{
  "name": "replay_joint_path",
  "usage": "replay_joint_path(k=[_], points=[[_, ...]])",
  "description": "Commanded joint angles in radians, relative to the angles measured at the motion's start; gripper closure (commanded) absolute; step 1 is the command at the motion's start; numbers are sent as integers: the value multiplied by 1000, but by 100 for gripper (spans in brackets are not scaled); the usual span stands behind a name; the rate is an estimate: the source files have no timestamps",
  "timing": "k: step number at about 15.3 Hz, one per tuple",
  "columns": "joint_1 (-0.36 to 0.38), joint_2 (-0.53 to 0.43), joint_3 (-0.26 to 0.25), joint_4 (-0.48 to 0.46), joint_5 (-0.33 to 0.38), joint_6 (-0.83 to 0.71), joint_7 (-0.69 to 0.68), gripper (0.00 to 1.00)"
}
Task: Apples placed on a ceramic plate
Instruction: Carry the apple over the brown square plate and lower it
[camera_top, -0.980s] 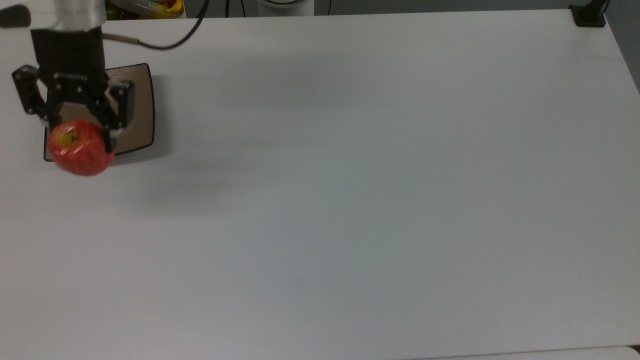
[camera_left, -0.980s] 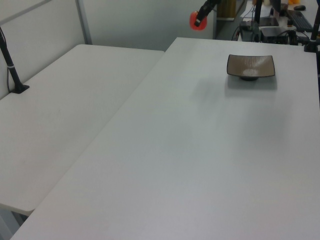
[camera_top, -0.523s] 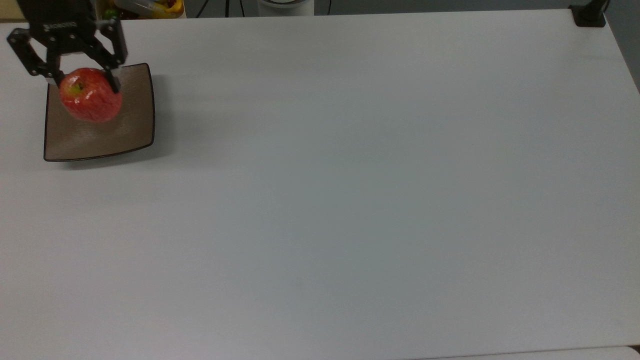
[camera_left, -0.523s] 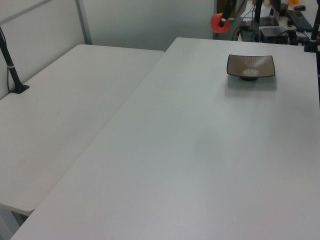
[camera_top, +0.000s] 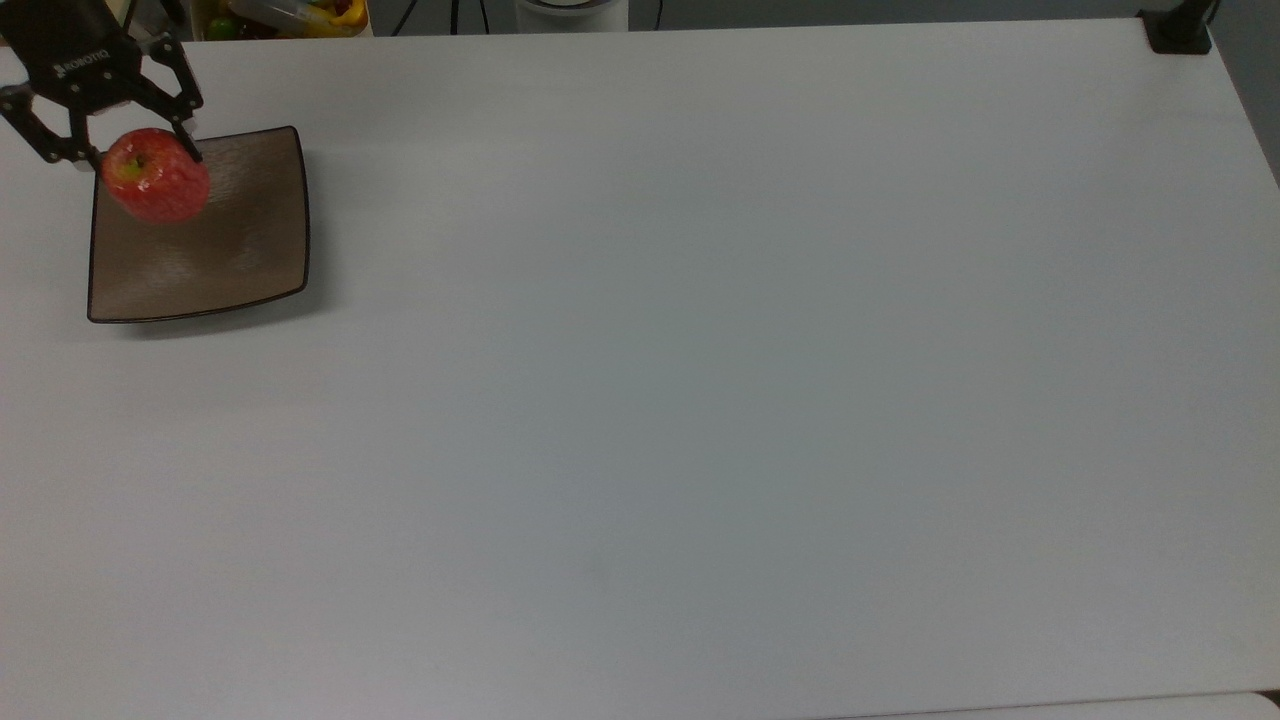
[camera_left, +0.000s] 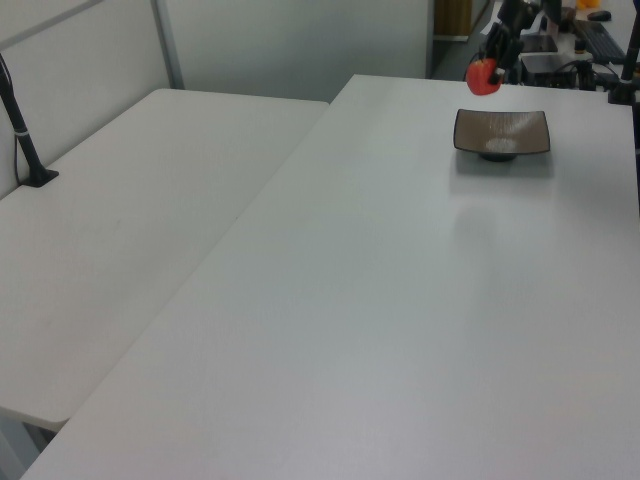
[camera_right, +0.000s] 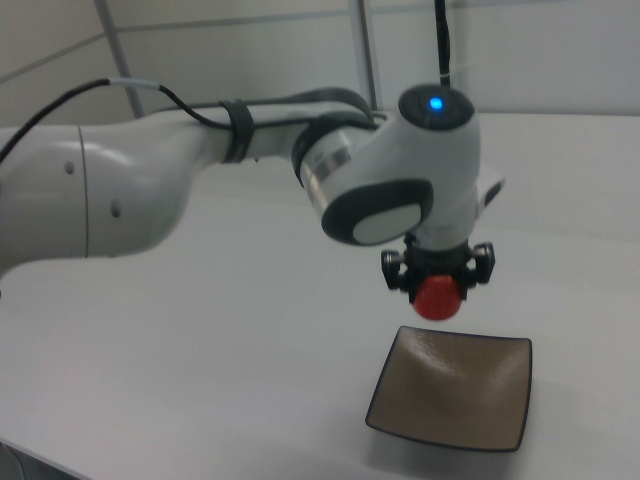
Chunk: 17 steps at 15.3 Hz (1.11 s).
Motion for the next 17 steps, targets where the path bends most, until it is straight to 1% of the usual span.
replay_joint_path(k=[1,4,5,7,9,12,13,14,16,17], points=[[0,11,0,-92,12,106,-83,53],[4,21,0,-175,12,236,-103,53],[6,22,0,-189,12,262,-106,53],[12,39,0,-201,7,273,-106,53],[13,44,0,-223,-23,284,-106,53],[15,51,0,-240,-29,305,-100,52],[15,53,0,-238,-30,305,-95,48],[15,51,0,-238,-30,304,-95,39],[15,50,0,-238,-31,301,-95,0],[13,44,0,-235,-31,298,-94,0]])
